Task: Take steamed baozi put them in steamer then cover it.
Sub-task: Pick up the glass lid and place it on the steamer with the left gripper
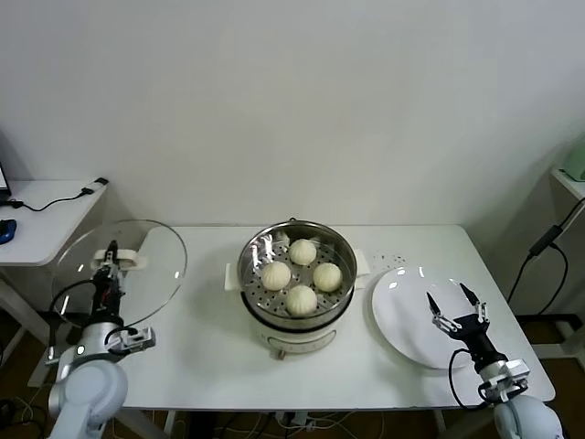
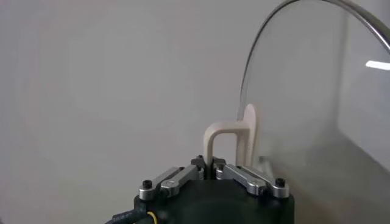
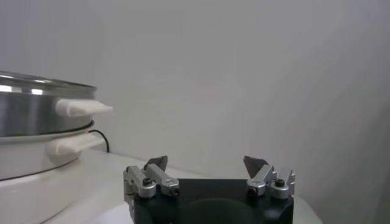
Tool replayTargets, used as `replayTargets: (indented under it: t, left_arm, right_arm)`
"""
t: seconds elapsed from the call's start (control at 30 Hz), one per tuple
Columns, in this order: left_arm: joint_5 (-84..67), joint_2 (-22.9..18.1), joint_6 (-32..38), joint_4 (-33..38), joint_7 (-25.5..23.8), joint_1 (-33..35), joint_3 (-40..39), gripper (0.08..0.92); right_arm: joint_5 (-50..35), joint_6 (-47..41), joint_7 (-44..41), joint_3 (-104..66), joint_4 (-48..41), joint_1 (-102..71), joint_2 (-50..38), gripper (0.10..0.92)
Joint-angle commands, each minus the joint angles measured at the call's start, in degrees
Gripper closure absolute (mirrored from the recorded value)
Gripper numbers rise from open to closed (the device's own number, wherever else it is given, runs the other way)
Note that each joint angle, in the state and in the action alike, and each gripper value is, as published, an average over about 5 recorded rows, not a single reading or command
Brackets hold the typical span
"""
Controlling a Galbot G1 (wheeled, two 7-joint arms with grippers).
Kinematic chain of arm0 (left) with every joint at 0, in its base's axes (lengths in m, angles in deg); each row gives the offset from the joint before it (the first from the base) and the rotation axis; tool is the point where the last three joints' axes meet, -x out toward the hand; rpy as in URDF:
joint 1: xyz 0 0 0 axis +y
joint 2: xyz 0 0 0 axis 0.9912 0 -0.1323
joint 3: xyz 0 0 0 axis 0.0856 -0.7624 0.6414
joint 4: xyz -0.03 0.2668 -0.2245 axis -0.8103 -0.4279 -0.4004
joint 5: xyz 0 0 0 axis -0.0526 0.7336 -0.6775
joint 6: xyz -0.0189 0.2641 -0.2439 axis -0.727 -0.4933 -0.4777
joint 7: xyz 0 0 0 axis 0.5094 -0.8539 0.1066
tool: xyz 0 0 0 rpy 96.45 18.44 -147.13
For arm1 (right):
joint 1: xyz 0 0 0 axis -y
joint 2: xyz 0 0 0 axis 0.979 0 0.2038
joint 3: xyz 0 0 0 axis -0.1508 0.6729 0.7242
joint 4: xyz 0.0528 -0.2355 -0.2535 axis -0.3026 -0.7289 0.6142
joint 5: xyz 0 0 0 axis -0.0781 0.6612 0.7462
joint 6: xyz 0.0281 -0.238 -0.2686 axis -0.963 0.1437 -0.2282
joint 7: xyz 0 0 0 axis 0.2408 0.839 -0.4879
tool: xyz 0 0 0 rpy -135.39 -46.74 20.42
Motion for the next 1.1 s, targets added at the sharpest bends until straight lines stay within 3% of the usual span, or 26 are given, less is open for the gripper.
replayTargets:
  t: [0.03, 0.2, 0.47, 0.7, 1.1]
  left_arm:
    - [-3.7, 12.8, -21.7, 17.1, -8.7, -3.8, -18.3, 0.855]
    - [0.1, 11.7, -24.7, 16.3, -15.8, -11.5, -29.1, 0.855]
    - [12.8, -1.5, -24.9, 8.8, -24.8, -21.9, -41.2, 0.855]
    - [19.9, -15.0, -24.5, -0.8, -24.6, -24.3, -44.7, 0.855]
    - [20.7, -21.8, -24.8, -8.7, -21.9, -24.6, -45.8, 0.855]
  right_arm:
    - [1.6, -0.5, 0.9, 0.9, -1.2, 1.9, -0.2, 0.203]
    - [2.1, -0.5, 1.0, 1.1, -1.9, 2.6, -0.2, 0.203]
    - [2.4, 0.0, 1.0, 0.5, -3.3, 3.2, 0.1, 0.203]
    - [2.3, 0.9, 0.8, -1.0, -3.9, 2.3, -0.3, 0.203]
    - [2.2, 1.6, 0.6, -2.1, -4.1, 1.6, -0.7, 0.203]
